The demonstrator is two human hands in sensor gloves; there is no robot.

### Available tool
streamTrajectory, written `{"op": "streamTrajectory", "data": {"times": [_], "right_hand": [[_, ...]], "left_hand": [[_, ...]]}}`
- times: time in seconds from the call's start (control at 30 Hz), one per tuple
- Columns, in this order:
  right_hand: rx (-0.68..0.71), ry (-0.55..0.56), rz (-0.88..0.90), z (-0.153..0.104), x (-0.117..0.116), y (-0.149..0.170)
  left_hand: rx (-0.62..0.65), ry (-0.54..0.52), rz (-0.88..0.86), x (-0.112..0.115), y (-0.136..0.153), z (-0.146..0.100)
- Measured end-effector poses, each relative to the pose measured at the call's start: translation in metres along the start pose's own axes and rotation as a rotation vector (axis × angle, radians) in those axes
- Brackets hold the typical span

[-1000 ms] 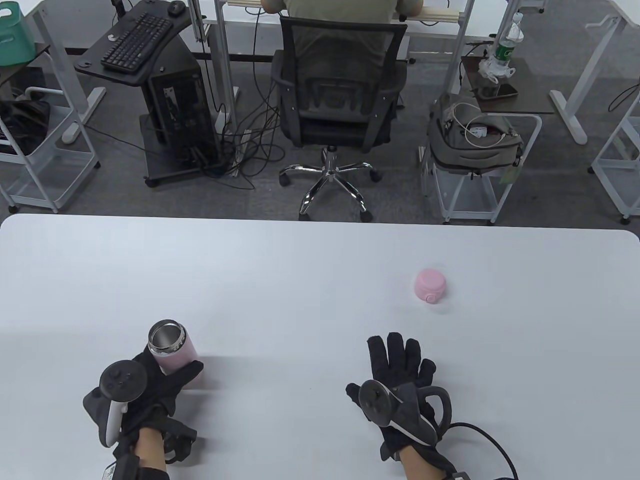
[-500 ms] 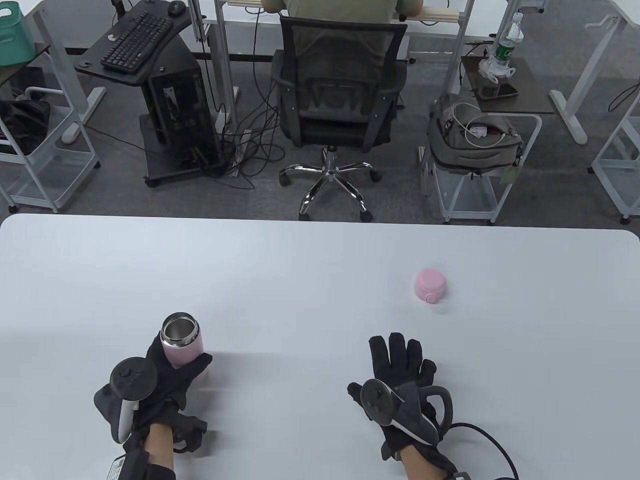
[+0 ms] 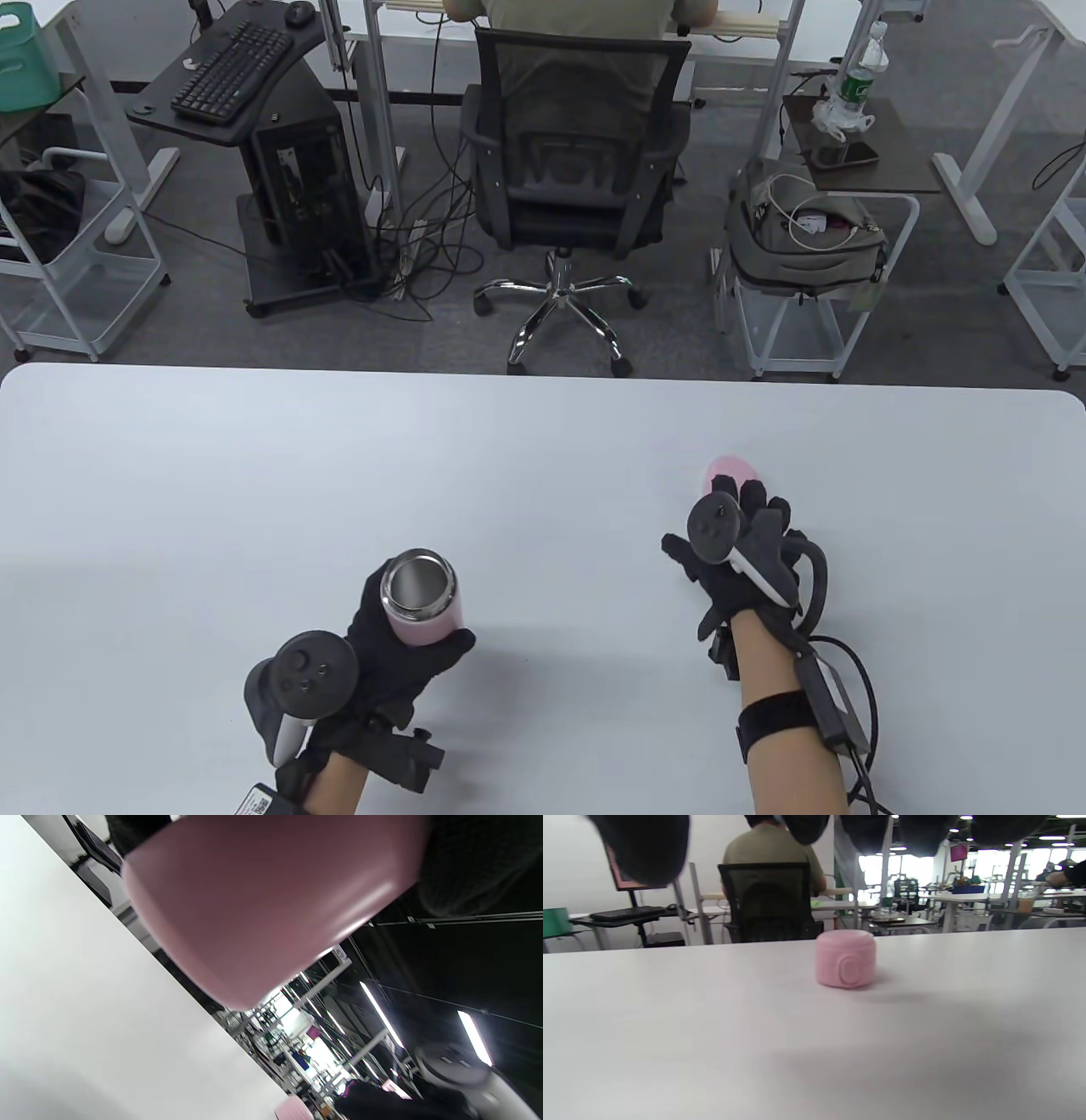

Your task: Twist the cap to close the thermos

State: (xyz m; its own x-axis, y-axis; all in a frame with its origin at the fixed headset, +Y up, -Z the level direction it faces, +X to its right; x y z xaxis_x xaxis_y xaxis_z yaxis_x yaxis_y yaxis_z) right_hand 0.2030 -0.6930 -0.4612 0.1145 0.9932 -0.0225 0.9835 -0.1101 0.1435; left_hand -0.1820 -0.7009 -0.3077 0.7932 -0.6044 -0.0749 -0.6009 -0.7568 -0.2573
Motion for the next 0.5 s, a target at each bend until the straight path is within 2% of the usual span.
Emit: {"op": "streamTrajectory", "data": {"times": [0.13, 0.27, 0.37, 0.5], "right_hand": [[-0.141, -0.055, 0.058, 0.039, -0.007, 0.015], [-0.229, -0.067, 0.054, 0.066, -0.022, 0.025], [-0.273, -0.103, 0.032, 0.081, -0.036, 0.029], [-0.302, -0.089, 0.047, 0.093, -0.047, 0.029]], "left_hand": [[0.036, 0.114, -0.024, 0.034, -0.02, -0.006], [0.083, 0.19, 0.022, 0.058, -0.033, -0.013], [0.07, 0.228, 0.005, 0.068, -0.036, -0.016], [0.059, 0.251, 0.004, 0.073, -0.034, -0.017]]}}
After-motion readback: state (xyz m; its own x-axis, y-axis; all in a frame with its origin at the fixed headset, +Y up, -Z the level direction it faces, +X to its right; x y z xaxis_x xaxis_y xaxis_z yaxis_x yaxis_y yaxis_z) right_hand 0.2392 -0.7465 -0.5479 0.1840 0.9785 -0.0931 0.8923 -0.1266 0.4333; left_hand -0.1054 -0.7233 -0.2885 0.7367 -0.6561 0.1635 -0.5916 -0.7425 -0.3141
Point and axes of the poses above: the tracker on the back of each hand, its own y axis roughly to the little-finger side, its own z axis roughly from the wrist to the fingertips, x = y × z, the point moved 4 cm from there along z, roughly from the wrist to the fingertips
